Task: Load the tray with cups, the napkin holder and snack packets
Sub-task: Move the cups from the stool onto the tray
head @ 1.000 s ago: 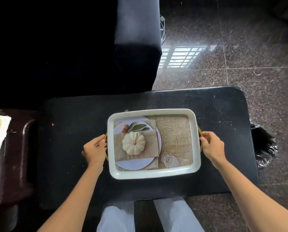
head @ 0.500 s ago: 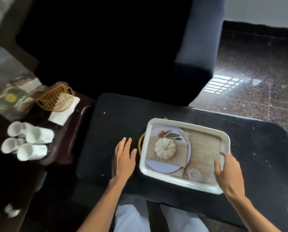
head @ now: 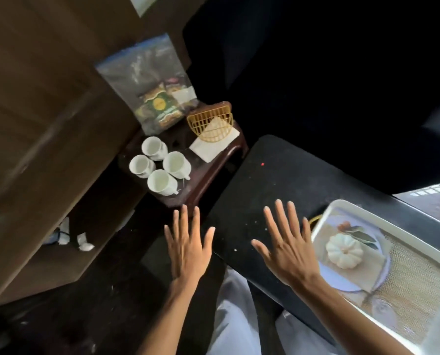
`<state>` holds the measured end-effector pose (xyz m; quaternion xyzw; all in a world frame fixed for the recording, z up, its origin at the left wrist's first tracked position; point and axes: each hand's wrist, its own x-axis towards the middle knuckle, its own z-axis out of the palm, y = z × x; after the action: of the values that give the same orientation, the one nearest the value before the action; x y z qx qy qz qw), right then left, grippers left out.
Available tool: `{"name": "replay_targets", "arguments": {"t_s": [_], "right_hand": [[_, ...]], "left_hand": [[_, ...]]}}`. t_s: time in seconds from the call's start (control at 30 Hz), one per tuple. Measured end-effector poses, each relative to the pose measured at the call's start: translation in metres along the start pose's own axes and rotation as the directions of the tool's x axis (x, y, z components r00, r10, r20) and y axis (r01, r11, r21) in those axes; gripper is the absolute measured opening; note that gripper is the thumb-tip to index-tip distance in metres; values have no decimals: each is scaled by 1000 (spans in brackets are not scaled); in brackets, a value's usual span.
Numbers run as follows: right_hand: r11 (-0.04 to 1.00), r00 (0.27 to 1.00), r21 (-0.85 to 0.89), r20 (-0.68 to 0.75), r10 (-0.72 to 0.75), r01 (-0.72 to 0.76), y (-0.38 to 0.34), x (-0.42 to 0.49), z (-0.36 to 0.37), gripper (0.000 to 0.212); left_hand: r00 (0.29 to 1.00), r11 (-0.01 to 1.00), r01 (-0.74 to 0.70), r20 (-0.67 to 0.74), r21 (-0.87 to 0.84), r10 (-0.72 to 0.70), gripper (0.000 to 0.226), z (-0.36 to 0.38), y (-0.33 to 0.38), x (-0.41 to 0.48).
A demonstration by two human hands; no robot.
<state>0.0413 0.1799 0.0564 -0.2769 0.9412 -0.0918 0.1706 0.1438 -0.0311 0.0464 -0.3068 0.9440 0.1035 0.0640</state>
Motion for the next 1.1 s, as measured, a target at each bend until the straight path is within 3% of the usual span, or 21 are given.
{"name": "replay_targets", "arguments": {"t_s": [0.2, 0.43, 0.53, 0.63, 0.73, 0.83, 0.93, 1.1], "right_hand": [[986, 988, -54, 33, -153, 155, -97, 74, 4, 82], [949, 950, -78, 98, -297, 305, -174, 126, 23, 77], [961, 958, -20, 81, -274, 276, -194, 143, 26, 67], [984, 991, 137, 60, -123, 114, -208, 159, 28, 54], [940, 996, 340, 88, 3, -33, -214, 173, 32, 38], [875, 989, 474, 142, 34, -98, -216, 183, 38, 23], [884, 994, 466, 106, -12, -39, -214, 180, 45, 21], [880, 991, 473, 134, -25, -41, -215, 182, 53, 26]], "left_hand": [[994, 996, 79, -78, -35, -81, 68, -23, -80, 51], [977, 989, 91, -183, -117, -112, 58, -28, -125, 96], [975, 978, 46, -204, -202, -88, 51, -24, -130, 108], [981, 943, 30, -171, -331, -92, 47, -20, -127, 117], [979, 884, 59, -145, -463, -141, 45, -19, -121, 122], [951, 754, 112, -150, -648, -270, 38, -15, -118, 129], [908, 641, 193, -112, -743, -403, 32, -14, -114, 136], [865, 507, 303, 11, -807, -501, 24, -14, -112, 144]]}}
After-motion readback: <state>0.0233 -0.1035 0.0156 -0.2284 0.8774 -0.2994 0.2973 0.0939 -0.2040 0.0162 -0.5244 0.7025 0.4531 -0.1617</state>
